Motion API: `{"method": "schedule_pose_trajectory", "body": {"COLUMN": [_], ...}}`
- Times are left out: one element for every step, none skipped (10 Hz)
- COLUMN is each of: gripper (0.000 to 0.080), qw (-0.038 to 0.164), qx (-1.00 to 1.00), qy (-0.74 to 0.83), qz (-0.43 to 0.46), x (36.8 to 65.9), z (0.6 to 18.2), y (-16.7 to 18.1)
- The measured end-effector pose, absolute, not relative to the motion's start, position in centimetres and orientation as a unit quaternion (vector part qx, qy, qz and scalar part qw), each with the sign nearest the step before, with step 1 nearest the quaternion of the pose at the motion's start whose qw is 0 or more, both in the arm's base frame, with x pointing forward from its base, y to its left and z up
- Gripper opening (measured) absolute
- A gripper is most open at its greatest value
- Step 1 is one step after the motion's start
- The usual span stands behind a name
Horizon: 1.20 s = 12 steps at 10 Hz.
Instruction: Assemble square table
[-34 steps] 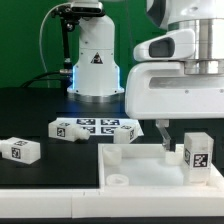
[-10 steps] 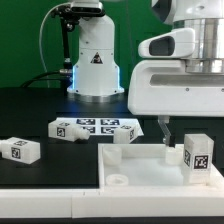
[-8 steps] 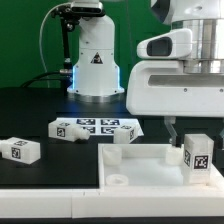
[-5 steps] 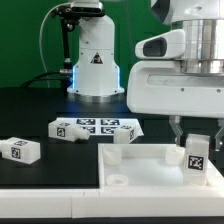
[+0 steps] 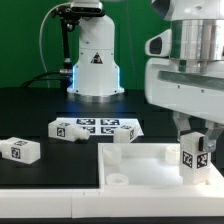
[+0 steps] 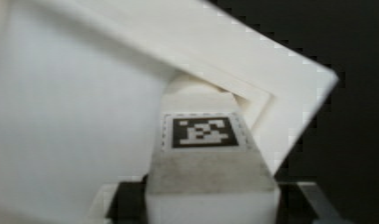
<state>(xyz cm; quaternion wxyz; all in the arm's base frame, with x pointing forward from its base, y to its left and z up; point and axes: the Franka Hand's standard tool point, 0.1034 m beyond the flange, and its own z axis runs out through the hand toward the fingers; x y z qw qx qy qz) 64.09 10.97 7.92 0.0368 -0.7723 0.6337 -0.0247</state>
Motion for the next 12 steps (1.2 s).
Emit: {"method": "schedule_pose_trajectory", "body": {"gripper": [0.0285,0.0286,0.0286,0.0286,0.0286,0.0475,0.061,0.061,0.0637,0.0647,0.0647,0.0647], "qw": [0.04,0.045,0.045,0.045,0.041,0.036,0.039,0.039,0.038,0.036,0.034,0.029], "qx": [-0.718,-0.681,-0.665,-0.67,-0.708,-0.764,-0.827,-0.878,-0.88,-0.898,-0.914,-0.939], "qy": [0.695,0.731,0.746,0.741,0.705,0.644,0.56,0.476,0.471,0.436,0.401,0.338], "qz": [-0.016,-0.011,-0.01,-0.011,-0.015,-0.023,-0.036,-0.042,-0.043,-0.044,-0.046,-0.053], "x": [64.1,64.1,64.1,64.1,64.0,63.9,64.1,64.2,64.3,64.3,64.3,64.4], "z": [7.9,7.9,7.9,7.9,7.9,7.8,7.8,7.8,7.8,7.8,7.8,7.9], "y": [11.2,11.2,11.2,11.2,11.3,11.6,12.0,12.2,12.1,12.1,12.0,11.8]}}
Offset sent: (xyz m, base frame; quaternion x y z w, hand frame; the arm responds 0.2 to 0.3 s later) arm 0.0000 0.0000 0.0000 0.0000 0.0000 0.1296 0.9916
